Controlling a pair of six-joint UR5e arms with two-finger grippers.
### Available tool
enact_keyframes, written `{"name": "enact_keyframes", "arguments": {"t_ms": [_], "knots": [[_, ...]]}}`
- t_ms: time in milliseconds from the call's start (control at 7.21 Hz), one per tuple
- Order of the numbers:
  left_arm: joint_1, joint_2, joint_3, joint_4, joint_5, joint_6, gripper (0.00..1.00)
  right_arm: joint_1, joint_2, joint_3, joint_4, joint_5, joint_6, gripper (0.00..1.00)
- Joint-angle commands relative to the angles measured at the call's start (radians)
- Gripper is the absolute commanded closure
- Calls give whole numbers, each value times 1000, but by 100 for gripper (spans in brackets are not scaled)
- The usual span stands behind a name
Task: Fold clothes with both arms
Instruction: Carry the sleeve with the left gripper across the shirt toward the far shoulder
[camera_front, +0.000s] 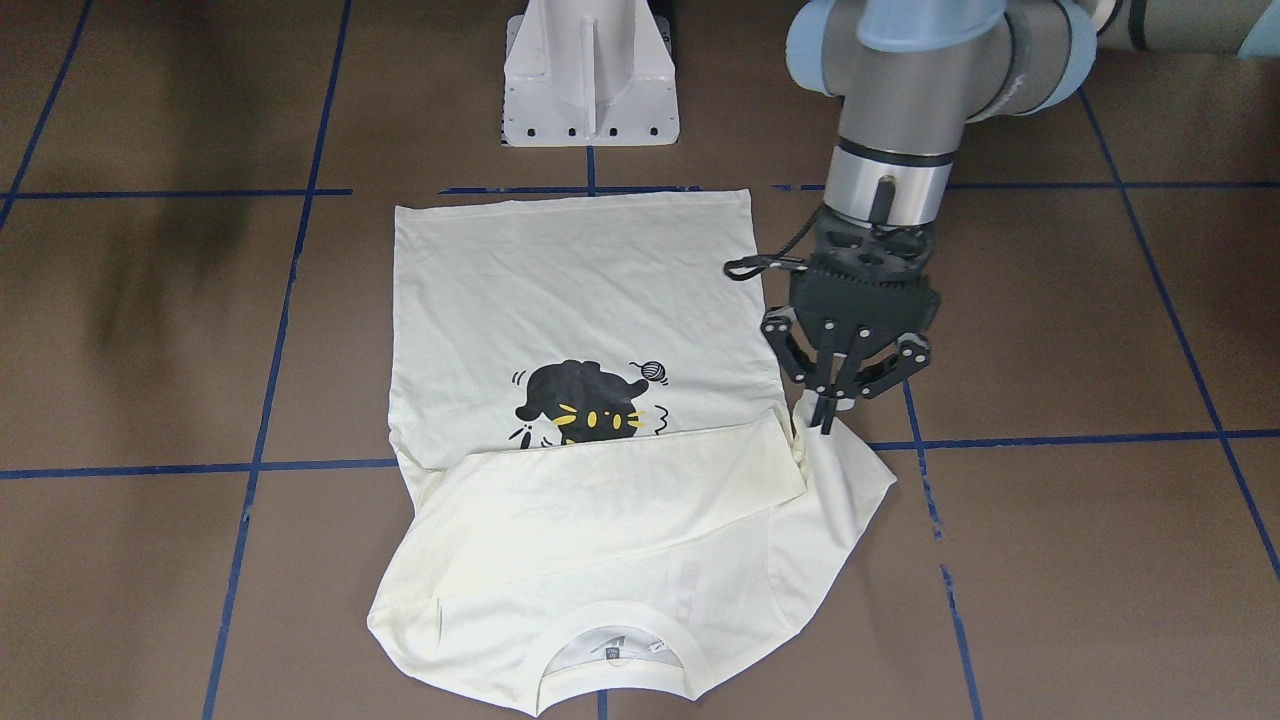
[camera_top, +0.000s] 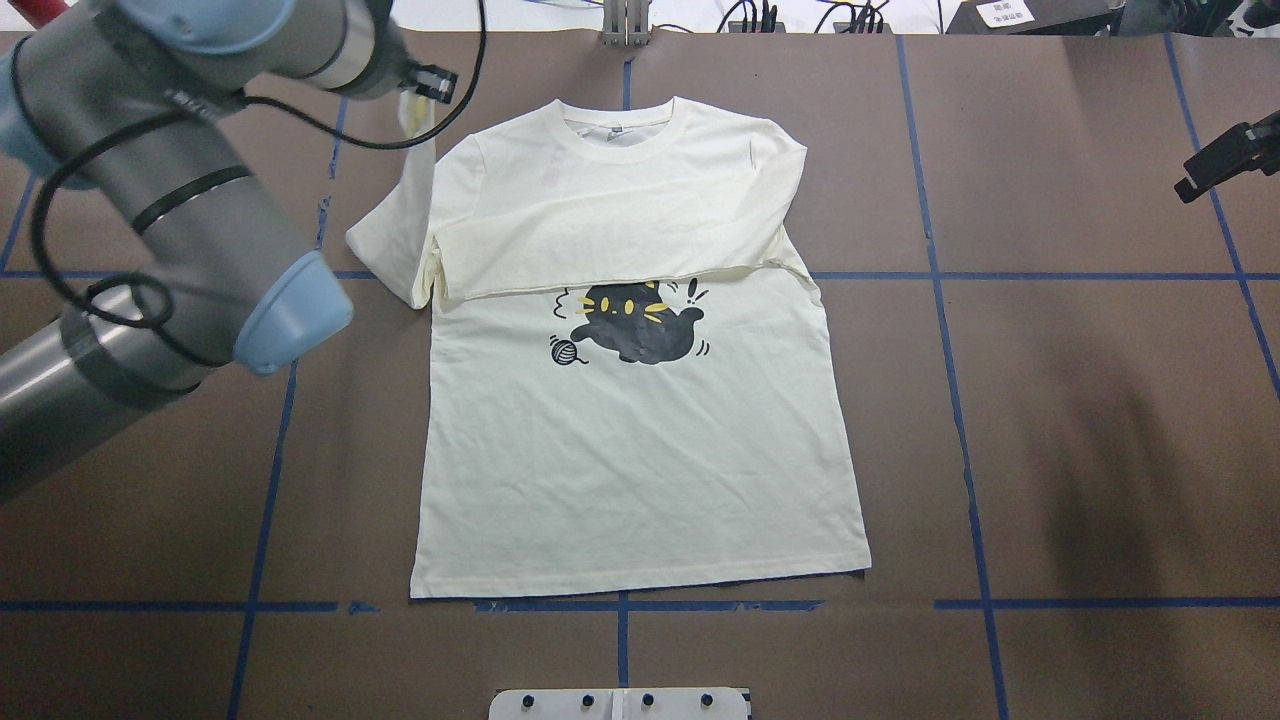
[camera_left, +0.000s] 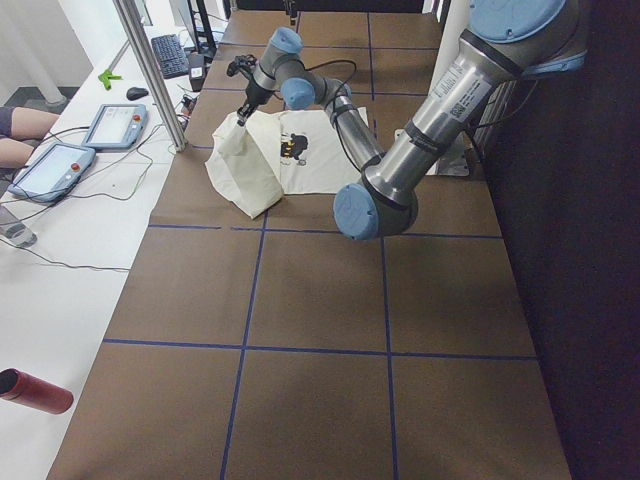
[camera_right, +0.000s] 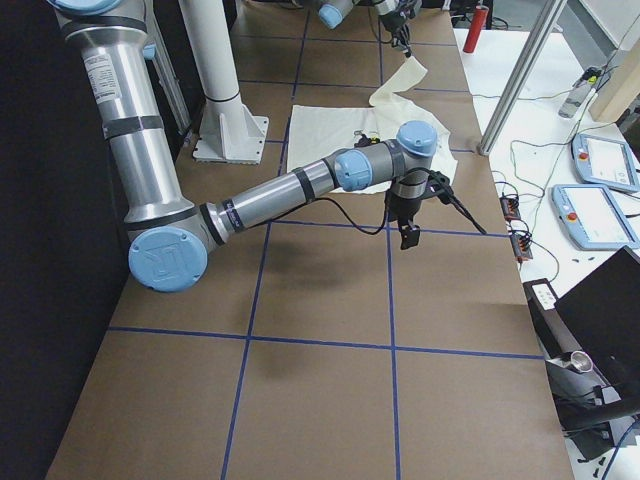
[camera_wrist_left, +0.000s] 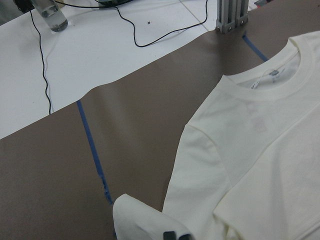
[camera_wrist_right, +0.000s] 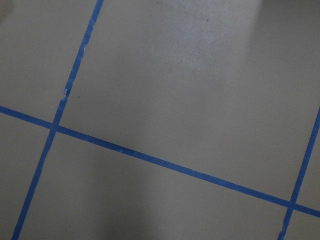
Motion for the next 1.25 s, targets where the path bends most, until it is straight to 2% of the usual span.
{"name": "enact_keyframes", "arguments": {"t_ms": [0,139,416,555,1110], "knots": [[115,-250,229,-9,207,-41,100,8,-5,0,0,-1,6,0],[195,-251,273,-102,303,-33,100,11,-4,0,-1,-4,9,0],[309,-259,434,-305,385,-38,100,11,-7,0,0,-4,14,0],[326,-274,493,-360,394,-35,100,11,-7,0,0,-4,14,0],[369,-380,645,-447,391,-42,100,11,-10,0,0,-5,14,0]]}}
